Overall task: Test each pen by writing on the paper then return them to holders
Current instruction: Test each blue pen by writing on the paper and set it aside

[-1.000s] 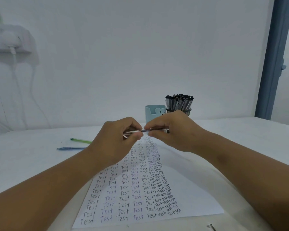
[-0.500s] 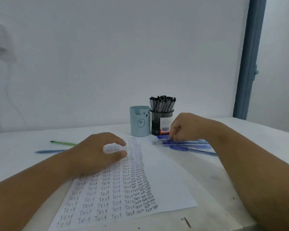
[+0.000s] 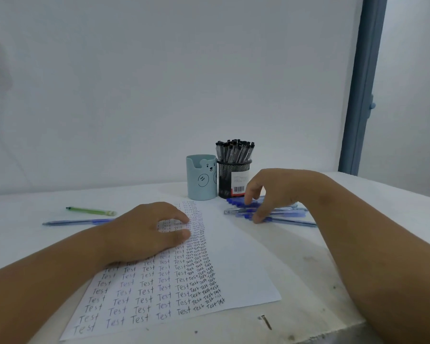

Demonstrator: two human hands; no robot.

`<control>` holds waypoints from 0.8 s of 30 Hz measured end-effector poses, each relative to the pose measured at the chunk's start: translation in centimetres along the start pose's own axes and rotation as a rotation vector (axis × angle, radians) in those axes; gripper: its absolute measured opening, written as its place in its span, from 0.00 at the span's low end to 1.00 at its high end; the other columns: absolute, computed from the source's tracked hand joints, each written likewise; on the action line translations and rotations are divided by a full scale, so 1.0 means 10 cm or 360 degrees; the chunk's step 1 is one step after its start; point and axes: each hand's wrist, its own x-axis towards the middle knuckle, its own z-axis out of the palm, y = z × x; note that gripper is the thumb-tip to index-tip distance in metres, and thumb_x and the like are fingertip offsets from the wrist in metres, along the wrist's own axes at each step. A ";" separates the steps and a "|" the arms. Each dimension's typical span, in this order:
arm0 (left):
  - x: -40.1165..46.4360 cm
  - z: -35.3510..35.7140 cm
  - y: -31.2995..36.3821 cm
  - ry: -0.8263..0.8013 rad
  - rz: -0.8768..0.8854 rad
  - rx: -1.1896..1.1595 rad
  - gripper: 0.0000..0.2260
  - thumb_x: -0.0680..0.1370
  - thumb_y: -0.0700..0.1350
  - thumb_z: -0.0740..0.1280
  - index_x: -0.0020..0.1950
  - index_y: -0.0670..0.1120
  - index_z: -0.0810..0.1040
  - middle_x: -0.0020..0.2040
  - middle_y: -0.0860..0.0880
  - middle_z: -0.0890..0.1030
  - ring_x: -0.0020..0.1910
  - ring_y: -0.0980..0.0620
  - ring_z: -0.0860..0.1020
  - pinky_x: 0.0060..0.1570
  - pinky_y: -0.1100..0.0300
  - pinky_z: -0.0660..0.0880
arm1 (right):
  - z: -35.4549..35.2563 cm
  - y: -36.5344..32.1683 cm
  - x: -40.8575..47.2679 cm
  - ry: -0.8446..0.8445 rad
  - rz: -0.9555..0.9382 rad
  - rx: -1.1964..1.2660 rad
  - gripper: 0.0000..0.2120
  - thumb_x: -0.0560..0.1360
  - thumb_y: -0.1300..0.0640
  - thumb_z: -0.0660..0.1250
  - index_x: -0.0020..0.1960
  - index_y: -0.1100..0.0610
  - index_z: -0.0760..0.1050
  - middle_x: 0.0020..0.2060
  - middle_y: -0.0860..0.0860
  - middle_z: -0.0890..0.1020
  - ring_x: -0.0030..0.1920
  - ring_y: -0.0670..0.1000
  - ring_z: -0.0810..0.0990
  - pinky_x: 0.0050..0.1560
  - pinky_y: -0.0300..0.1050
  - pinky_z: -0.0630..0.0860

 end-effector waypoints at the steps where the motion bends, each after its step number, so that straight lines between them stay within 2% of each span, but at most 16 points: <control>1: 0.00 0.00 0.00 -0.0002 0.0006 0.0010 0.23 0.68 0.71 0.63 0.60 0.65 0.78 0.62 0.69 0.74 0.64 0.69 0.69 0.65 0.64 0.65 | 0.00 0.00 -0.01 -0.0045 0.0022 -0.0027 0.18 0.67 0.49 0.81 0.56 0.47 0.83 0.56 0.47 0.80 0.55 0.50 0.78 0.56 0.45 0.75; 7: -0.01 0.00 0.01 0.0000 0.0006 0.0001 0.23 0.68 0.70 0.64 0.59 0.64 0.78 0.62 0.69 0.75 0.64 0.70 0.69 0.65 0.64 0.64 | 0.01 0.06 0.03 -0.0032 0.0007 -0.0065 0.16 0.68 0.59 0.80 0.54 0.49 0.84 0.54 0.51 0.83 0.53 0.54 0.81 0.51 0.45 0.76; 9: -0.01 0.00 0.01 0.0008 0.0007 -0.0004 0.24 0.67 0.71 0.63 0.59 0.63 0.79 0.61 0.69 0.75 0.64 0.71 0.69 0.66 0.64 0.64 | 0.02 0.08 0.04 -0.0011 0.0038 -0.0091 0.16 0.68 0.59 0.80 0.54 0.49 0.84 0.52 0.52 0.83 0.53 0.54 0.81 0.54 0.49 0.77; 13: -0.01 0.00 0.00 -0.0003 -0.0001 -0.0002 0.24 0.67 0.72 0.63 0.59 0.64 0.78 0.61 0.70 0.75 0.64 0.70 0.69 0.67 0.63 0.64 | 0.02 0.10 0.04 -0.0001 0.0069 -0.0155 0.15 0.69 0.59 0.80 0.54 0.49 0.83 0.52 0.52 0.82 0.49 0.51 0.79 0.53 0.48 0.77; 17: 0.00 0.00 -0.02 -0.0002 -0.0006 0.0014 0.23 0.67 0.72 0.64 0.58 0.65 0.78 0.61 0.70 0.75 0.64 0.71 0.69 0.67 0.62 0.64 | 0.02 0.09 0.05 0.0014 0.0074 -0.0175 0.15 0.68 0.59 0.80 0.53 0.49 0.83 0.52 0.52 0.82 0.50 0.53 0.80 0.55 0.49 0.79; 19: 0.01 0.00 -0.02 -0.0003 0.0000 0.0033 0.23 0.68 0.72 0.63 0.59 0.65 0.78 0.61 0.70 0.75 0.64 0.71 0.69 0.66 0.63 0.64 | 0.02 0.08 0.05 0.0024 0.0072 -0.0134 0.14 0.67 0.58 0.81 0.49 0.49 0.82 0.47 0.50 0.82 0.45 0.51 0.80 0.51 0.49 0.79; 22: 0.00 -0.01 -0.03 -0.0007 -0.0002 0.0020 0.22 0.68 0.71 0.63 0.58 0.65 0.78 0.61 0.70 0.75 0.64 0.70 0.69 0.68 0.62 0.64 | 0.02 0.06 0.06 0.0037 0.0051 -0.0037 0.12 0.66 0.59 0.82 0.40 0.49 0.80 0.33 0.45 0.78 0.34 0.46 0.75 0.42 0.44 0.75; 24: 0.00 -0.01 -0.02 -0.0008 -0.0005 0.0006 0.22 0.69 0.71 0.64 0.58 0.65 0.78 0.61 0.70 0.75 0.65 0.69 0.69 0.69 0.60 0.64 | 0.04 0.03 0.07 0.0040 0.0028 -0.0001 0.11 0.66 0.58 0.82 0.38 0.49 0.81 0.30 0.42 0.79 0.33 0.43 0.75 0.42 0.42 0.75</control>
